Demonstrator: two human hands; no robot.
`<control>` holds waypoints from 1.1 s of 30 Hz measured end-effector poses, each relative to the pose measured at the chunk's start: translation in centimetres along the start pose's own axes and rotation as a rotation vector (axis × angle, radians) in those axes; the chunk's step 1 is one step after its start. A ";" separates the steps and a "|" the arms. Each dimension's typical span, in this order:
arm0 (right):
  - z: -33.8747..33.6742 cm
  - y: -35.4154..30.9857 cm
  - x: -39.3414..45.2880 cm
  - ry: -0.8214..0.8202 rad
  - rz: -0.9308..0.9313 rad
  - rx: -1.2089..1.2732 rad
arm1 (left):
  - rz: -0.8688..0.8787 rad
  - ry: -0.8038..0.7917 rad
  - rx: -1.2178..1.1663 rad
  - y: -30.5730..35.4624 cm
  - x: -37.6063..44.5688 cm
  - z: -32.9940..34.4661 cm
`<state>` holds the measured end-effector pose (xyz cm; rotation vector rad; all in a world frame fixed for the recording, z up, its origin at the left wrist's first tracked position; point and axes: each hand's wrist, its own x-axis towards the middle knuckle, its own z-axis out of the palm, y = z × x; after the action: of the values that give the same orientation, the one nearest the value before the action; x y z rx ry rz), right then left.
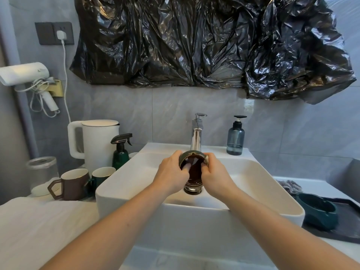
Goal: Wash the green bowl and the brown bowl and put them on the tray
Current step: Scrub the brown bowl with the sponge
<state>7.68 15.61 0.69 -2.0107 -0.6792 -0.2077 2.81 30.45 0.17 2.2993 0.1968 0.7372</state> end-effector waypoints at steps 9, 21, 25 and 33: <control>-0.1 -0.5 -0.5 -0.007 -0.205 -0.163 | 0.105 -0.092 0.147 0.2 -0.3 -0.1; -0.3 0.2 -0.2 -0.007 -0.088 0.018 | -0.009 -0.081 -0.102 -0.6 0.3 -0.1; -0.4 -0.2 -0.5 0.002 -0.177 -0.078 | 0.046 -0.130 -0.008 -0.9 0.3 0.2; -0.2 -0.3 -0.4 -0.034 -0.097 -0.127 | 0.057 -0.009 0.093 -0.6 0.4 0.3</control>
<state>7.26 15.43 0.86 -2.1076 -0.8038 -0.2805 3.37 30.89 -0.19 2.4044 0.1649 0.7606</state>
